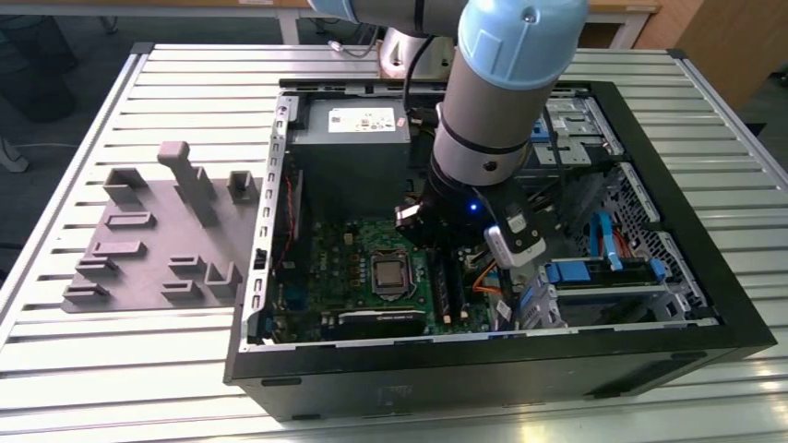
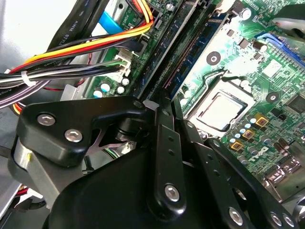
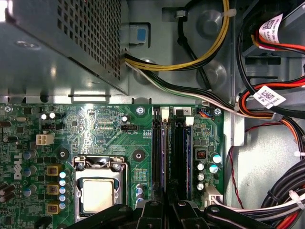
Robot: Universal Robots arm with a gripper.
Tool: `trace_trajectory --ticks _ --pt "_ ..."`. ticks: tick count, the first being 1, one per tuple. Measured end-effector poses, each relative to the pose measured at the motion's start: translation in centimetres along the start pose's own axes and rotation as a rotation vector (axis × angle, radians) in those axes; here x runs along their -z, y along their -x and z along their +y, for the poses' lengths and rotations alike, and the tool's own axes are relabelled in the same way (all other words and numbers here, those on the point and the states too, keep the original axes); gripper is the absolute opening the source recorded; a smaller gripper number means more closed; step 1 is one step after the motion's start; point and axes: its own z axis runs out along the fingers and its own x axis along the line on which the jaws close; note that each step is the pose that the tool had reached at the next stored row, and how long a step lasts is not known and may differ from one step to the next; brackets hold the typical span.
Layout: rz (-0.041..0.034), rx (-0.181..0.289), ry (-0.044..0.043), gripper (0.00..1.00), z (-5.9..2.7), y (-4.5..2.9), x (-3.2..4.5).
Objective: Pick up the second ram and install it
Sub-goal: 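Insert the second ram into the second slot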
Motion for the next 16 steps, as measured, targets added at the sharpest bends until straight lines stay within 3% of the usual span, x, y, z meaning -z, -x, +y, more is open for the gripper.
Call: trace_trajectory --ticks 9,11,13,14,16 --pt "-0.0001 0.000 0.0014 0.14 0.02 0.00 -0.05" --pt "-0.0005 0.000 0.0015 0.20 0.02 0.01 -0.09" --pt "0.0000 0.000 0.0000 0.20 0.00 0.00 -0.03" --pt "0.0000 0.000 0.0001 0.27 0.00 0.00 -0.01" --pt "0.0001 0.000 0.0000 0.27 0.01 -0.02 0.58"
